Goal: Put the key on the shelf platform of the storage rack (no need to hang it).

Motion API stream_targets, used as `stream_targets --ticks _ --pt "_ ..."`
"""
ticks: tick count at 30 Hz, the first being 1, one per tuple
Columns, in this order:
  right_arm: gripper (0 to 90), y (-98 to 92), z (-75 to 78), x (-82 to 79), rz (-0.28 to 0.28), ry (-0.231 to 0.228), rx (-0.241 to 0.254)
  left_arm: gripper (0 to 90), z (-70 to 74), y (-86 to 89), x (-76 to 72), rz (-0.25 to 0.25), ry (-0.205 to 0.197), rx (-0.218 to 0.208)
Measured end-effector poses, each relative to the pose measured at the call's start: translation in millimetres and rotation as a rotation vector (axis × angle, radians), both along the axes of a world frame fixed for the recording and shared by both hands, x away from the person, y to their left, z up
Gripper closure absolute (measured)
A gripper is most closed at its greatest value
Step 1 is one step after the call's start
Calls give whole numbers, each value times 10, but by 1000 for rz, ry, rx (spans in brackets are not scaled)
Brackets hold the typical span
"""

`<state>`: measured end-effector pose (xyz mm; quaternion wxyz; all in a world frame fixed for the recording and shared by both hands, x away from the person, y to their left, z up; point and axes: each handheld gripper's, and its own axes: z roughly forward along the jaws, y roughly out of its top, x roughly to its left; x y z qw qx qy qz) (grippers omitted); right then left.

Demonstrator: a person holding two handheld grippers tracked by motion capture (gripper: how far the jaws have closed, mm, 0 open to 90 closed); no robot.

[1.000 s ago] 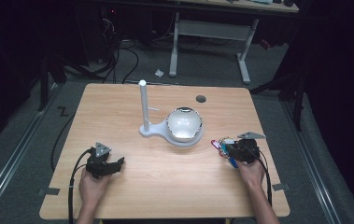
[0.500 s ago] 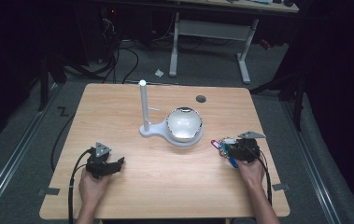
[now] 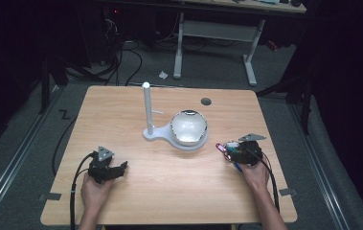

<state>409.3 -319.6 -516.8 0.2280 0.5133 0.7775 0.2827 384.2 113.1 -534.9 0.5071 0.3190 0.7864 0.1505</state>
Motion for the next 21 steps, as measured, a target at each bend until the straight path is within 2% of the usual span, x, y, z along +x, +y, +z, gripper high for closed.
stream_targets --ticks 5,7,10,14,16,21 --pt "450 -18 -14 25 7 13 17 303 0 1 0 0 0 1" --pt "530 -45 -21 44 3 37 57 303 0 1 0 -1 -1 1" --pt "633 -39 -31 45 10 31 34 303 0 1 0 -1 0 1" --pt "684 -25 -26 37 20 30 29 303 0 1 0 -1 0 0" --pt "748 -20 -12 27 32 19 31 303 0 1 0 -1 0 1" --pt "765 -8 -4 24 39 21 19 303 0 1 0 -1 0 1"
